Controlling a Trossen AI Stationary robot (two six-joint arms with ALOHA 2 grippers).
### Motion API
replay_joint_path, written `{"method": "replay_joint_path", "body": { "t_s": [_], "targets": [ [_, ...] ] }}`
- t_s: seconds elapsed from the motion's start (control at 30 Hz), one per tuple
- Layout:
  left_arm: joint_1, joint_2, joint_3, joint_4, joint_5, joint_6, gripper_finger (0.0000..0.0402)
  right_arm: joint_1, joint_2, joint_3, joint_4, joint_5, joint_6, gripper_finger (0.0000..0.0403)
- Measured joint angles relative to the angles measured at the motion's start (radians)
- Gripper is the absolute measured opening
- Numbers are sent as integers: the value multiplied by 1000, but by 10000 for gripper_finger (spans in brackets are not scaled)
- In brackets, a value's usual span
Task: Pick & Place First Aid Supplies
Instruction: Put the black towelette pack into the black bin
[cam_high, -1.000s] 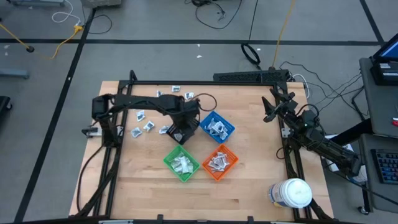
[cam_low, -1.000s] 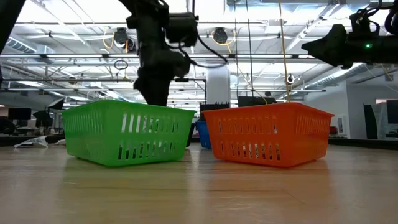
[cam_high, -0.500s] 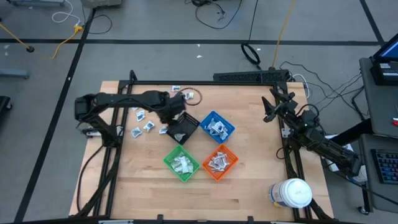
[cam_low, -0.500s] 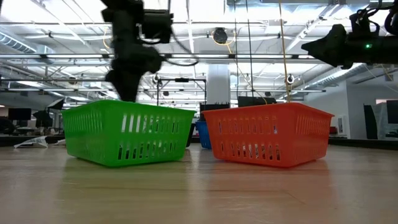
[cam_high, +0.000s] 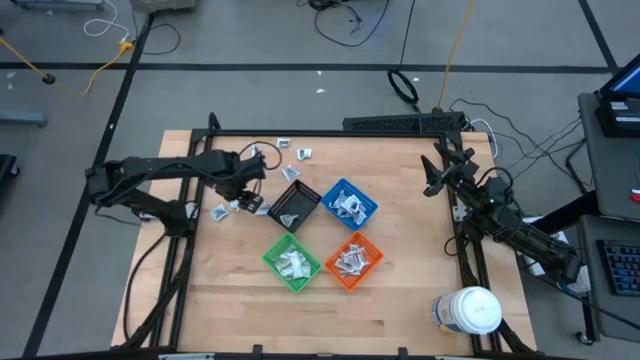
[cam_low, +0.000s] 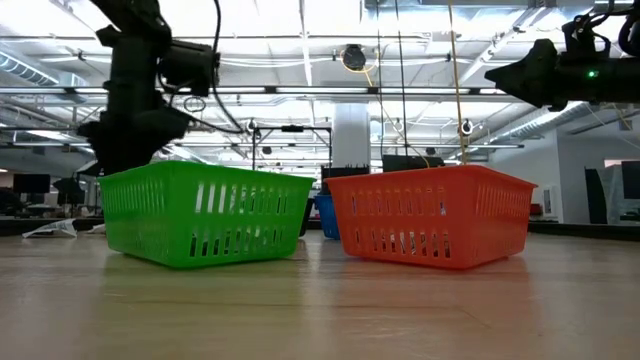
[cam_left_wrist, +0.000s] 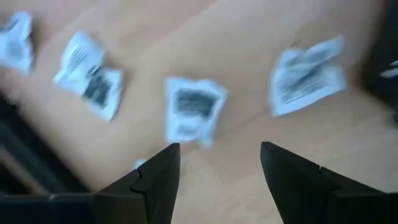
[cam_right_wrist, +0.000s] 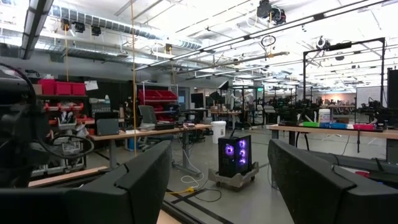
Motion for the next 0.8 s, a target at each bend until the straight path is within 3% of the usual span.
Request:
{"method": "replay_joint_path", "body": {
  "t_s": [0.3,0.8],
  "targets": [
    [16,-11,-98,61,-17,-6,230,0,0,0,0,0,0,263],
    [-6,131,-142,206,-11,38,216,0,0,0,0,0,0,263]
  ]
}}
